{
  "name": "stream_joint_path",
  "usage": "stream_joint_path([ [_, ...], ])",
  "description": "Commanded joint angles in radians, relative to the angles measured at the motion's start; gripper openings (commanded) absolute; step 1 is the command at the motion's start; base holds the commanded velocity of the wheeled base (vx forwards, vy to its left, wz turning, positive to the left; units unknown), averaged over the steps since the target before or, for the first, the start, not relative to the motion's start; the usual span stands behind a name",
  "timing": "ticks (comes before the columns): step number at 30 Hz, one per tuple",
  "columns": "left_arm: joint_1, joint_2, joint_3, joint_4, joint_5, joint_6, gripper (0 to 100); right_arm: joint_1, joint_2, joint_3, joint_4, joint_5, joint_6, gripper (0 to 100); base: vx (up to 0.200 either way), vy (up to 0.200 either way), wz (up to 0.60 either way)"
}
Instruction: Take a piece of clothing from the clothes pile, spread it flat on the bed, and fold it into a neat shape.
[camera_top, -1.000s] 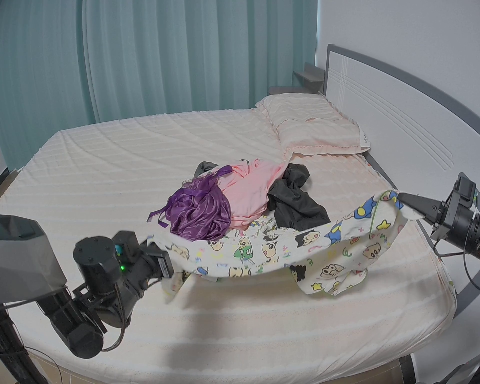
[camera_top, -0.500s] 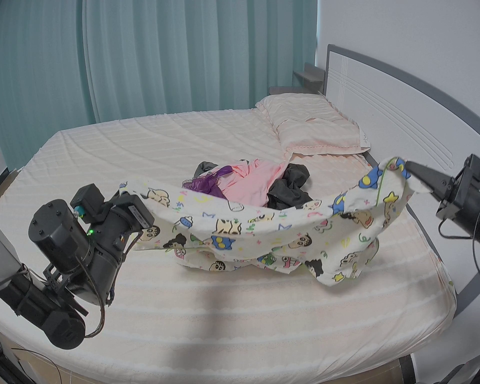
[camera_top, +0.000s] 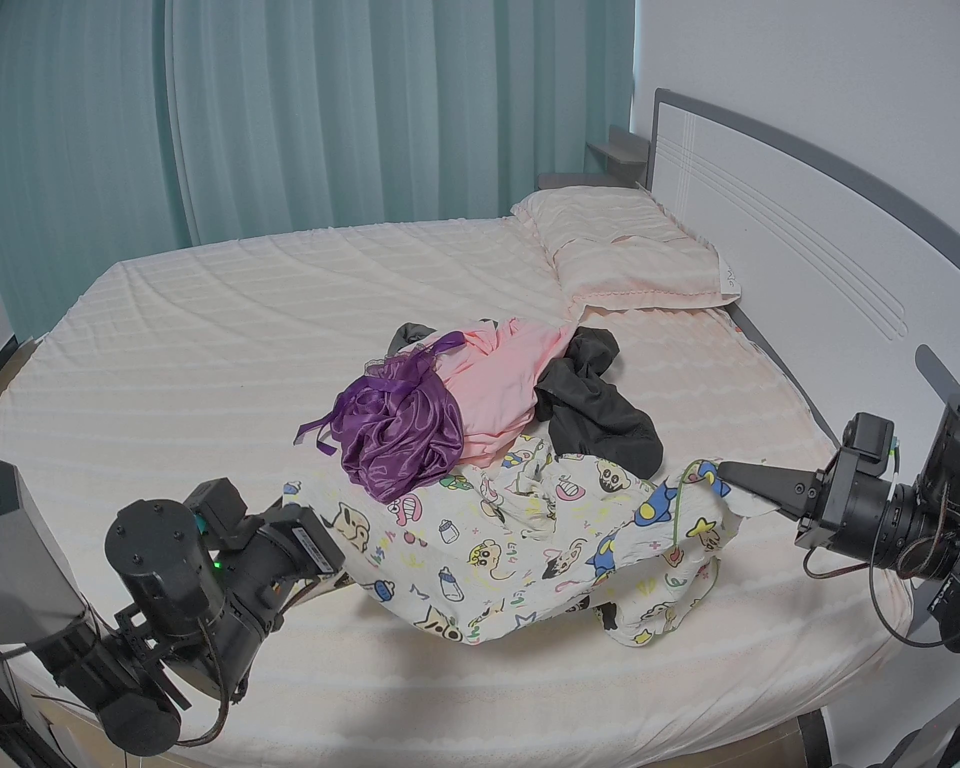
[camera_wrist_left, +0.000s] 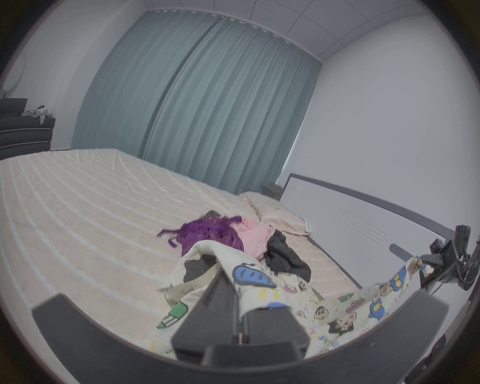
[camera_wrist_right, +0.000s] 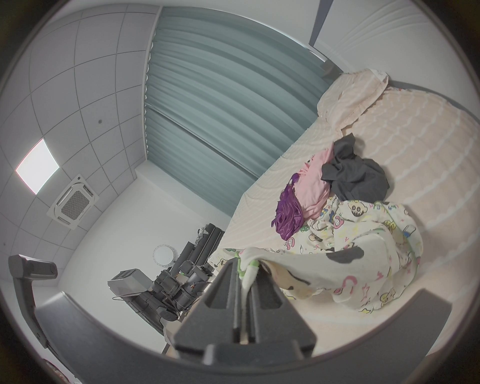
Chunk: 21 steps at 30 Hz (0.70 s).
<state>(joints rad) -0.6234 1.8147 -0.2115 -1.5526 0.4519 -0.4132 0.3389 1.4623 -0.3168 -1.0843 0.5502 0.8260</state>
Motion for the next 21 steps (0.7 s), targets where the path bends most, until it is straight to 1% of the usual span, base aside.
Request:
stream_joint_path([
  [1,-0.032,0.040,0.044,-0.018,-0.004,-0.030,0,0.028,0.078,0.022,-0.032,-0.019,0.007,0,0.000,0.000,0.00],
  [3,-0.041,0.041,0.044,-0.018,-0.002,-0.064,0,0.040,0.082,0.025,-0.036,-0.042,0.007,0,0.000,0.000,0.00],
  [7,-0.053,0.068,0.043,-0.018,0.002,-0.078,0,0.065,0.076,0.025,-0.036,-0.085,0.005,0,0.000,0.000,0.00],
  [10,-0.055,0.098,0.041,-0.018,0.004,-0.110,0,0.088,0.061,0.028,-0.036,-0.104,0.004,0,0.000,0.000,0.00],
  [13,-0.055,0.104,0.043,-0.018,0.005,-0.131,0,0.088,0.056,0.027,-0.036,-0.119,0.005,0,0.000,0.000,0.00],
  [17,-0.055,0.097,0.044,-0.018,0.007,-0.133,0,0.084,0.055,0.027,-0.036,-0.122,0.005,0,-0.200,0.000,0.00],
  [21,-0.055,0.094,0.044,-0.018,0.007,-0.164,0,0.084,0.047,0.027,-0.036,-0.122,0.005,0,-0.200,0.000,0.00],
])
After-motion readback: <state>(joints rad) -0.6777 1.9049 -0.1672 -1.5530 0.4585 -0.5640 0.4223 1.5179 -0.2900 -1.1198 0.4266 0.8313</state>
